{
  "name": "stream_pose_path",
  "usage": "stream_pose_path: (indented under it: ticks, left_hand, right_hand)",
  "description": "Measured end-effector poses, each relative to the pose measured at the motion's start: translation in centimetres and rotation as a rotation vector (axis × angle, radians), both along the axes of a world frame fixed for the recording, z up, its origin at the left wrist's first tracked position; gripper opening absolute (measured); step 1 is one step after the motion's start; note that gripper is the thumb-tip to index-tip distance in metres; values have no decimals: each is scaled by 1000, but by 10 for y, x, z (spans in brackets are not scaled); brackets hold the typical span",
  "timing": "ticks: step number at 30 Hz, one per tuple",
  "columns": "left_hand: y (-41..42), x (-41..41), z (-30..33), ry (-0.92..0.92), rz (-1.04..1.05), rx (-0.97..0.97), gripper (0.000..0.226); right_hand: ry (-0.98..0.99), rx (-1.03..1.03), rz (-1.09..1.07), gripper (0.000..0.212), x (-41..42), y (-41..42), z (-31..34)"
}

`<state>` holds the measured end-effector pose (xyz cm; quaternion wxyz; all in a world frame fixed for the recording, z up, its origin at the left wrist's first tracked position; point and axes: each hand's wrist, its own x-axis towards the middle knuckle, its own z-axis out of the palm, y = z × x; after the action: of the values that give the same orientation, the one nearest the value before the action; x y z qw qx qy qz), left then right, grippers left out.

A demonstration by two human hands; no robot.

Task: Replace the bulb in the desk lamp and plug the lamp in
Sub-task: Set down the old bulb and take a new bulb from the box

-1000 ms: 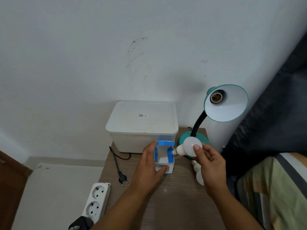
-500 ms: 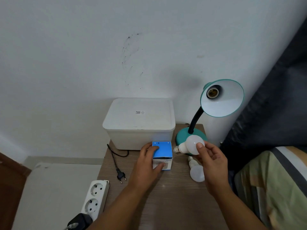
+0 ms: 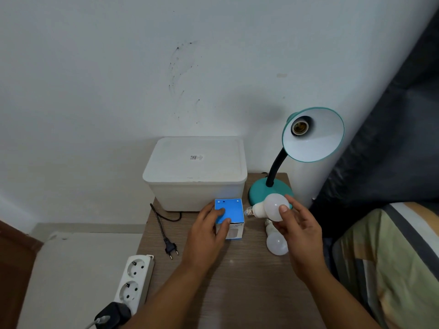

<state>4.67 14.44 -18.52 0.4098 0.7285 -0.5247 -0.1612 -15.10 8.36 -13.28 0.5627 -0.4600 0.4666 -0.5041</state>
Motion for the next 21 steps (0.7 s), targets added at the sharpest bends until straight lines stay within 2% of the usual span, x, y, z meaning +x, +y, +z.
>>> stream_pose_path:
  ticks: [7,13,16,21]
  left_hand:
    - [-6,-4,9,93,63,26,26]
    - [-2,-5,23,-24,78,39,37]
    - [-5,-10,38,-35,87,-10,37]
    - [-24,-27,76,-41,6,-109,43]
  right_hand:
    - [-12,-4,-3,52,-8,8,0]
    - [74,-96,-10,46,-21,18,13]
    - [39,-154,-5,37,-29,23,24]
    - [8,-240,-46,37,-46,21,40]
